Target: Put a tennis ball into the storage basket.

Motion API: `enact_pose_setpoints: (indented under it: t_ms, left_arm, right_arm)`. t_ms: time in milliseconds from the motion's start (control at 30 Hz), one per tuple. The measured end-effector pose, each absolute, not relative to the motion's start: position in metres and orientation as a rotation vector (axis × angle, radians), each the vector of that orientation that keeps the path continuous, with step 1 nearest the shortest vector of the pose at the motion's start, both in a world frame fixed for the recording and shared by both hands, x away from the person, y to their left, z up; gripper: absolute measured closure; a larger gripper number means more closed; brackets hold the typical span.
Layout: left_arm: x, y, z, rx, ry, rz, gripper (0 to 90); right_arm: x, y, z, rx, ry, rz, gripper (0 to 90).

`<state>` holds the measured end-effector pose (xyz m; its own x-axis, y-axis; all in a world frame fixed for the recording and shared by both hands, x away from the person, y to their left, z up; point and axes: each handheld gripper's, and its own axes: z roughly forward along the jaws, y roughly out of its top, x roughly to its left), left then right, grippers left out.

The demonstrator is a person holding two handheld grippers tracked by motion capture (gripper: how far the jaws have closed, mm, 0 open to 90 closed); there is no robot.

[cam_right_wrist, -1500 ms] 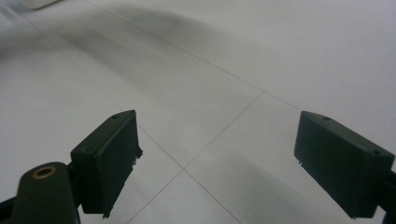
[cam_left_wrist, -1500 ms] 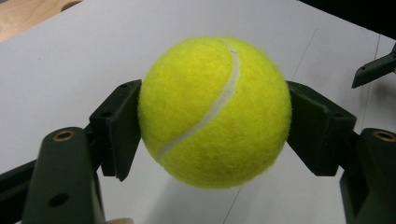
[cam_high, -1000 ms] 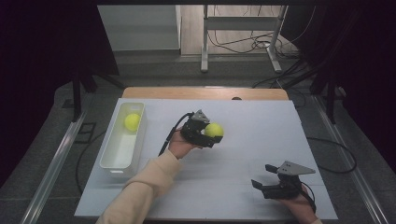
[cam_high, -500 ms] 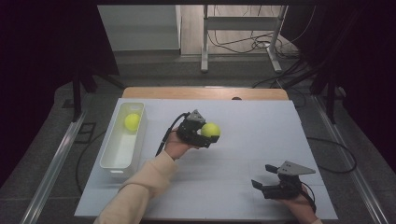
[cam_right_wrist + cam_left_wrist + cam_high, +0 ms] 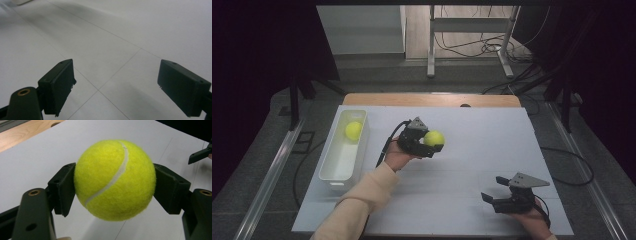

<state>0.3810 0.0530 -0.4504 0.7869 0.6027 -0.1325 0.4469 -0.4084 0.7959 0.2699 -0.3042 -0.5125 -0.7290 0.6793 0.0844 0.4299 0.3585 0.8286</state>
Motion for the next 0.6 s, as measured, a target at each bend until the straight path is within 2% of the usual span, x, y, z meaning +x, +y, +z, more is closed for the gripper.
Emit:
enact_pose_setpoints:
  t_ms: [600]
  left_arm:
    - [0.377,0.068,-0.448,2.053,0.8,0.242,26.0]
  right_arm:
    - [0.27,-0.304,-0.513,0.989,2.353,1.302,14.5]
